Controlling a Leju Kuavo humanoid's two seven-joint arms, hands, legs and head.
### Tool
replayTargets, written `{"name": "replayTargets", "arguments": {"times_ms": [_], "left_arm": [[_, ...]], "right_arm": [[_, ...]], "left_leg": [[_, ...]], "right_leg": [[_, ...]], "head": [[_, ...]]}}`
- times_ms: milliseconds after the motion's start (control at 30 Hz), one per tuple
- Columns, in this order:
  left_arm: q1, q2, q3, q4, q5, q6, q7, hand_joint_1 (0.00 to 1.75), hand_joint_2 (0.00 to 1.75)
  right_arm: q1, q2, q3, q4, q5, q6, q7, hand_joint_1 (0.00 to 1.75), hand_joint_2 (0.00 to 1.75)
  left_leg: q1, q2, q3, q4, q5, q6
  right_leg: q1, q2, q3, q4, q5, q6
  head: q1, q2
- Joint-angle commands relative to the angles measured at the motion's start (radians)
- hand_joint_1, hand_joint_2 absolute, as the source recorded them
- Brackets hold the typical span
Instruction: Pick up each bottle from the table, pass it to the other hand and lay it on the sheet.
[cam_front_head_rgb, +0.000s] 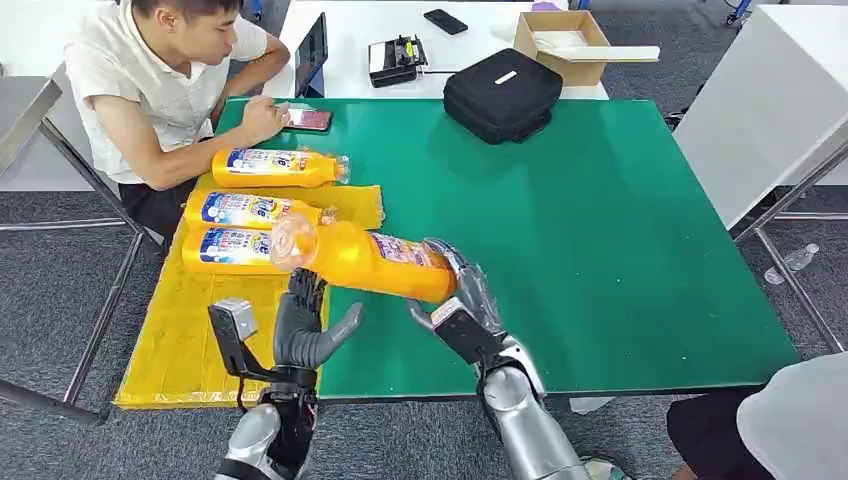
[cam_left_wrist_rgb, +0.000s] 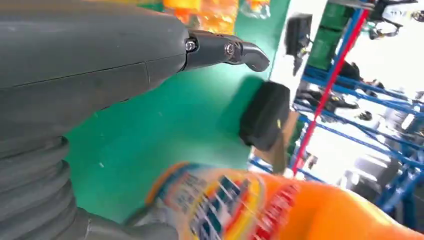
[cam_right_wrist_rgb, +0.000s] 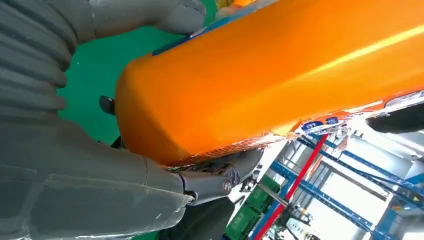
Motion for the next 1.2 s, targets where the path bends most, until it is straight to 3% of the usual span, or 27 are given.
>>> {"name": "replayTargets", "arguments": {"times_ms": [33, 267, 600, 967, 1200], "left_arm": [[0.05, -0.041, -0.044, -0.091, 0.047, -0.083, 0.046, 0.0, 1.75], [0.056, -0.03, -0.059, -0.08, 0.14, -0.191, 0.081, 0.0, 1.75], [0.056, -0.03, -0.06, -0.077, 0.142, -0.194, 0.081, 0.0, 1.75], [-0.007, -0.041, -0.041, -0.028, 0.042, -0.078, -0.019, 0.0, 1.75], [-0.01, -0.041, -0.072, -0.017, 0.072, -0.081, -0.009, 0.0, 1.75]], "right_arm": [[-0.018, -0.02, 0.004, 0.044, -0.015, -0.009, 0.0, 1.75, 1.75], [-0.041, -0.023, 0.009, 0.077, -0.027, -0.004, -0.013, 1.75, 1.75], [-0.041, -0.026, 0.01, 0.075, -0.027, -0.003, -0.013, 1.75, 1.75], [-0.026, -0.004, 0.09, 0.092, 0.043, -0.055, 0.0, 1.75, 1.75], [-0.024, 0.015, 0.093, 0.123, 0.016, -0.043, -0.005, 1.75, 1.75]], "left_leg": [[0.0, 0.003, 0.005, 0.001, -0.003, 0.0], [0.0, 0.002, 0.004, 0.0, -0.002, 0.0], [0.0, 0.002, 0.002, 0.0, -0.001, 0.0], [0.001, 0.002, 0.003, 0.0, -0.002, 0.0], [0.001, 0.0, 0.003, 0.0, -0.001, 0.0]], "right_leg": [[0.001, 0.0, 0.005, 0.0, -0.002, -0.005], [0.001, 0.001, 0.004, -0.001, -0.001, -0.004], [0.001, 0.001, 0.002, -0.001, -0.001, -0.003], [0.001, 0.001, 0.003, 0.0, -0.001, -0.004], [0.001, -0.001, 0.003, -0.001, -0.001, -0.004]], "head": [[0.0, 0.0], [0.0, 0.0], [0.0, 0.0], [0.0, 0.0], [0.0, 0.0]]}}
